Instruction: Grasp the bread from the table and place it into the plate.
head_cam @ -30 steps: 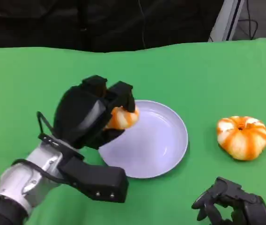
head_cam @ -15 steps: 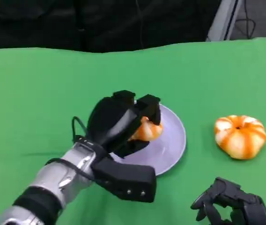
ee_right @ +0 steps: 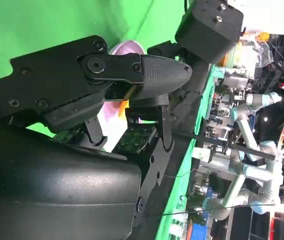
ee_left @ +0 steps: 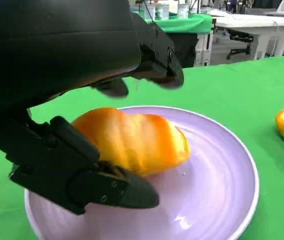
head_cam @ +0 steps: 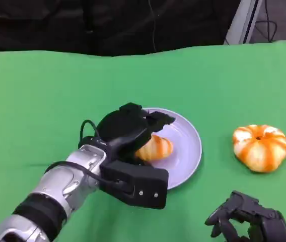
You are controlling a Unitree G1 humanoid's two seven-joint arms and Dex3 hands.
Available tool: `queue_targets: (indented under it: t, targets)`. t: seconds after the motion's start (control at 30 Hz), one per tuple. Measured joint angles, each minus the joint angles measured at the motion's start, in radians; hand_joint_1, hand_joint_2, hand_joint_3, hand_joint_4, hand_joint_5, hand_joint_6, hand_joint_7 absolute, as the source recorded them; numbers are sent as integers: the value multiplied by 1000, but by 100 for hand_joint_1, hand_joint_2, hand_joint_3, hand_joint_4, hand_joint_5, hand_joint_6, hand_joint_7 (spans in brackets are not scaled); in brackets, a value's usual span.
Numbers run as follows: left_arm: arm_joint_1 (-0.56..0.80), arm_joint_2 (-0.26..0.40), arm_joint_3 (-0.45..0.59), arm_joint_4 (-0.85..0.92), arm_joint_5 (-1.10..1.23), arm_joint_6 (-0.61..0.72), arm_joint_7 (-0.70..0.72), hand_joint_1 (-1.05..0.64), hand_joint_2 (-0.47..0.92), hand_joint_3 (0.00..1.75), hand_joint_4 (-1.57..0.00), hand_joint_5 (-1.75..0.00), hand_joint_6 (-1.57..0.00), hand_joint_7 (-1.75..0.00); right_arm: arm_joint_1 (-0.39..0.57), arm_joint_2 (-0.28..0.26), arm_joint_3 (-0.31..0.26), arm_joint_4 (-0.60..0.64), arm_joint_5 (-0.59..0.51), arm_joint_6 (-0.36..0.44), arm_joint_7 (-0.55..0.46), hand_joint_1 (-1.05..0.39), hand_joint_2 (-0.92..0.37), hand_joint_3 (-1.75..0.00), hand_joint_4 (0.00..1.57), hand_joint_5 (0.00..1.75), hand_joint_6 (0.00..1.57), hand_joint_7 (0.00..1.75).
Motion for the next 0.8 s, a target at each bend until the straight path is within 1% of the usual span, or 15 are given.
queue_targets:
  t: [0.07, 0.2, 0.37, 0.47, 0.63, 0.67, 0.7, 0.77, 0.8]
  targets:
    - [7, 15, 0, -36, -16, 19, -71, -96, 92, 52, 0, -1, -2, -2, 1, 0, 0, 0, 0, 0, 0, -68, -92, -45, 85, 154, 92, 119]
    - [18, 44, 8, -83, -41, 27, -145, -101, 92, 56, 0, 0, -1, 0, 1, 0, 0, 0, 0, 0, 0, -68, -92, -46, 84, 154, 91, 121]
    - [71, 95, 62, -157, -143, -15, -216, -96, 92, 56, -3, -2, -4, -2, 1, -1, -3, 0, -1, 0, 0, -68, -91, -48, 84, 155, 91, 123]
    - [85, 109, 80, -186, -173, -27, -238, -96, 92, 56, -3, -2, -5, -2, 0, -1, -4, 0, -5, 0, -1, -68, -91, -49, 84, 155, 90, 123]
    - [94, 111, 82, -198, -178, -27, -250, -95, 92, 56, -3, -2, -5, -2, 0, 0, -4, 0, -7, 0, -1, -68, -90, -50, 84, 156, 90, 123]
    - [95, 111, 82, -199, -179, -27, -250, -73, 91, 42, -35, -17, -30, -10, 0, 0, -4, 0, -8, 0, -1, -69, -89, -51, 84, 156, 90, 124]
    - [118, 113, 110, -222, -231, -35, -267, -66, 92, 35, -45, -23, -40, -12, -3, 0, -3, 0, -10, 0, 0, -69, -89, -51, 84, 156, 90, 124]
    - [201, 115, 190, -313, -401, -85, -310, -60, 92, 30, -54, -27, -47, -14, 0, 0, -4, 0, -10, 0, -1, -69, -89, -51, 84, 156, 90, 124]
    - [244, 119, 234, -361, -485, -109, -337, -44, 92, 26, -71, -37, -63, -20, -1, 0, -4, 0, -9, 0, -1, -69, -89, -51, 83, 155, 90, 123]
